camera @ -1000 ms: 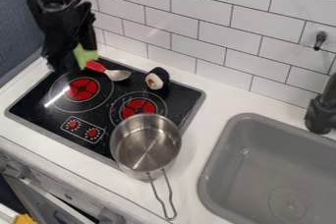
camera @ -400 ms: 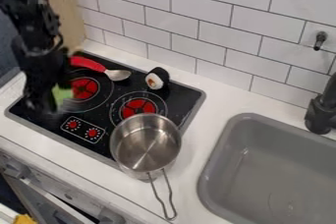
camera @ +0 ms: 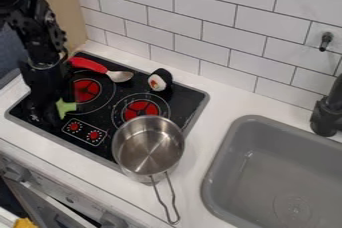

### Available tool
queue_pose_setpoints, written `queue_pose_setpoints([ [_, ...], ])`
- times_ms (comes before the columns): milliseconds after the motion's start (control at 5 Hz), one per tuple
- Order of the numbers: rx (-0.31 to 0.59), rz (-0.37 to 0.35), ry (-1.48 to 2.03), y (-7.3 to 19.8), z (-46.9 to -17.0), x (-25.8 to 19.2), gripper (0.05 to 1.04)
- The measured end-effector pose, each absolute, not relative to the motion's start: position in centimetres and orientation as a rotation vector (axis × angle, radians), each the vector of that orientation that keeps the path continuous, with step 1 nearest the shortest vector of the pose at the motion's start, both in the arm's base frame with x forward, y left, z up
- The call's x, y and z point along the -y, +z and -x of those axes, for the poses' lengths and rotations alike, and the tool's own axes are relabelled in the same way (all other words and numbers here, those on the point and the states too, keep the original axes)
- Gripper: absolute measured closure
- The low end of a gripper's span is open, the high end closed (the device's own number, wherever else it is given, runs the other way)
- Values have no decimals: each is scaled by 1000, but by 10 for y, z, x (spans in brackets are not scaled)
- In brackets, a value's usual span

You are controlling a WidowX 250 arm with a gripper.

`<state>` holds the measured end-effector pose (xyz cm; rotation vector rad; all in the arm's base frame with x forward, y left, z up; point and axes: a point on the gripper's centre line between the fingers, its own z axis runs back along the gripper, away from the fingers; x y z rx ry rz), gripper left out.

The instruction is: Move the green thing to bottom of left burner

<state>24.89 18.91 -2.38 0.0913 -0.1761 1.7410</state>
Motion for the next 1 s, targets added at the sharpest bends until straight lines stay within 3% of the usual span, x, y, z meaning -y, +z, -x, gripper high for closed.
queue_pose_setpoints([
  [200, 163, -97, 1758, -25, -248, -190, 369],
  [400, 156, -107, 1788, -25, -246, -190, 95],
  [600, 114, -109, 1767, -25, -244, -187, 76],
  [1000, 216, -75, 1785, 14, -246, -187, 84],
])
